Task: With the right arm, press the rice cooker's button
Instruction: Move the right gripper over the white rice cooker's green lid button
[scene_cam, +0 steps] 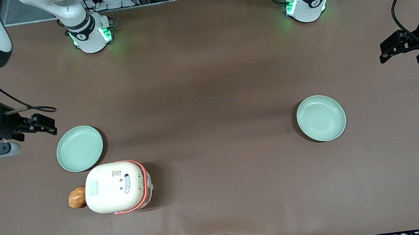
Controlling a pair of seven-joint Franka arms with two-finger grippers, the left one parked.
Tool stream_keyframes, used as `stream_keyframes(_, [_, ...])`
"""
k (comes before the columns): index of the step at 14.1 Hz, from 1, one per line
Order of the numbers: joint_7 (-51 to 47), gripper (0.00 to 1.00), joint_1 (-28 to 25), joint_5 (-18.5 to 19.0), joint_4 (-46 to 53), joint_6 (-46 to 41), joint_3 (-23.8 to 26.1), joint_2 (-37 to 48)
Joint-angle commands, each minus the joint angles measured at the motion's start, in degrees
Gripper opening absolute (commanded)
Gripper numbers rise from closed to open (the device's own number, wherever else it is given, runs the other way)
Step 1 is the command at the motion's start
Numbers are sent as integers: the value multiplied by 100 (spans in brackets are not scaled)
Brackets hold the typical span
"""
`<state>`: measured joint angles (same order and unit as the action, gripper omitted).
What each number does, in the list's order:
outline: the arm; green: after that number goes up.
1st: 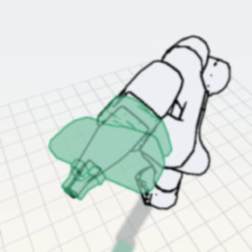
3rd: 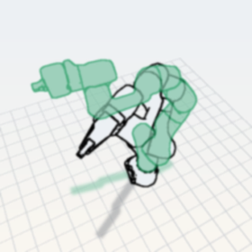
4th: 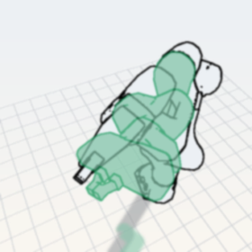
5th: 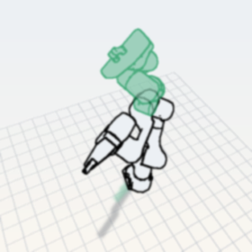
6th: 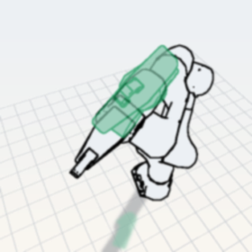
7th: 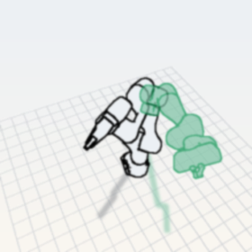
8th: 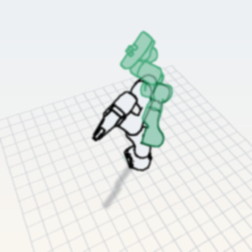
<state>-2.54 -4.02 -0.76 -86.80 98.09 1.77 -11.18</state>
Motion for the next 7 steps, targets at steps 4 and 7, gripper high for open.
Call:
stream_keyframes(4, [-63,25,-187,-3,31,999,-10,-621])
stream_keyframes(7, [-63,0,-195,6,31,1439,-10,-902])
